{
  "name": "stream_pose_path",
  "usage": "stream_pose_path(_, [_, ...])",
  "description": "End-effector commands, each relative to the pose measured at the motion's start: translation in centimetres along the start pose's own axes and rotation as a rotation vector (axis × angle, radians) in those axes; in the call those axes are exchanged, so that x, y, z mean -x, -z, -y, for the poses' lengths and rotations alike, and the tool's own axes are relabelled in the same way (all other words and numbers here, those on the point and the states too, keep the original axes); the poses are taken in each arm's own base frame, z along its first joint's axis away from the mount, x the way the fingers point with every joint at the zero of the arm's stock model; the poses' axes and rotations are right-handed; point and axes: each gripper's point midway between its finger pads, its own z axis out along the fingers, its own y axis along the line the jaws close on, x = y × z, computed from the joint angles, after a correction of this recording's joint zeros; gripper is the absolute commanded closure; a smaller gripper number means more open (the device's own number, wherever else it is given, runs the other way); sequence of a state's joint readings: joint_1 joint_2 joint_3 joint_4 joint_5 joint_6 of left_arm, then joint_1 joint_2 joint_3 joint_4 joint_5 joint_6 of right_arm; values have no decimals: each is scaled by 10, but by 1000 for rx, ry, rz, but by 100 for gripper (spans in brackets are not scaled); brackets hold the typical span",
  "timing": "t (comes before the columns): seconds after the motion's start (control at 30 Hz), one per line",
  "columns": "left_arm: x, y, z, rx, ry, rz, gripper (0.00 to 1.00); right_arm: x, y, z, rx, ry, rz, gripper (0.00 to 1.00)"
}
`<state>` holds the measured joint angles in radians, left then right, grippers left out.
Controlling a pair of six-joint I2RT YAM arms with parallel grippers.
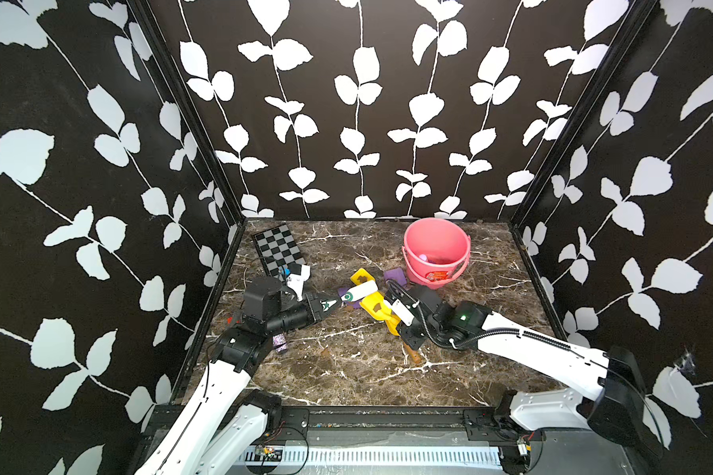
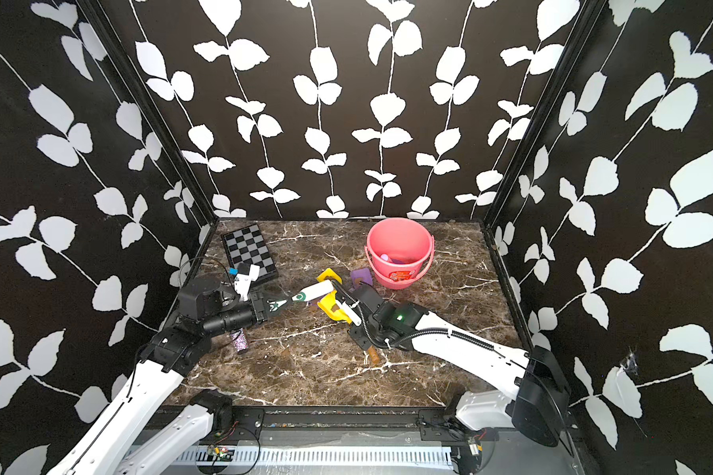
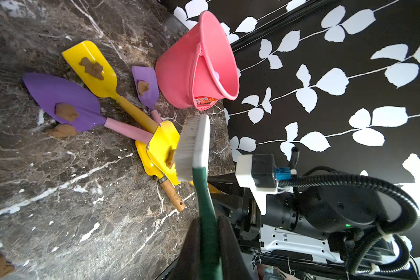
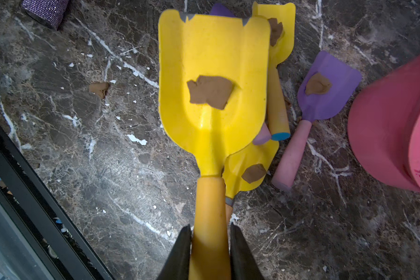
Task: Brush the soil off the hand trowel and place it into the bucket
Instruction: Brush off the soil from the hand trowel.
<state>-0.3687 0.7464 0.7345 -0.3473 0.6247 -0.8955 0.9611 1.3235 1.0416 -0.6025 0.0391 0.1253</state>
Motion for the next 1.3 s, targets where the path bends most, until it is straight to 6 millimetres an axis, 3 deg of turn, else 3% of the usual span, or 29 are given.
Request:
stream_pose_path(0.0, [9,-7,8,-57,13,33,100,42,16,-4,26,11,120,100])
stream_pose_path(0.43, [7,-29,8,-103,89,-62,100,59,2,-5,29,15,104,100])
stream_pose_path(1.1, [-4,-36,-13,-38,110,-149,100,63,-1,7,37,-6,103,100])
stream_pose_path(1.27, [4,-30,-22,-4,98,-121,100,62,-1,8,45,-7,102,100])
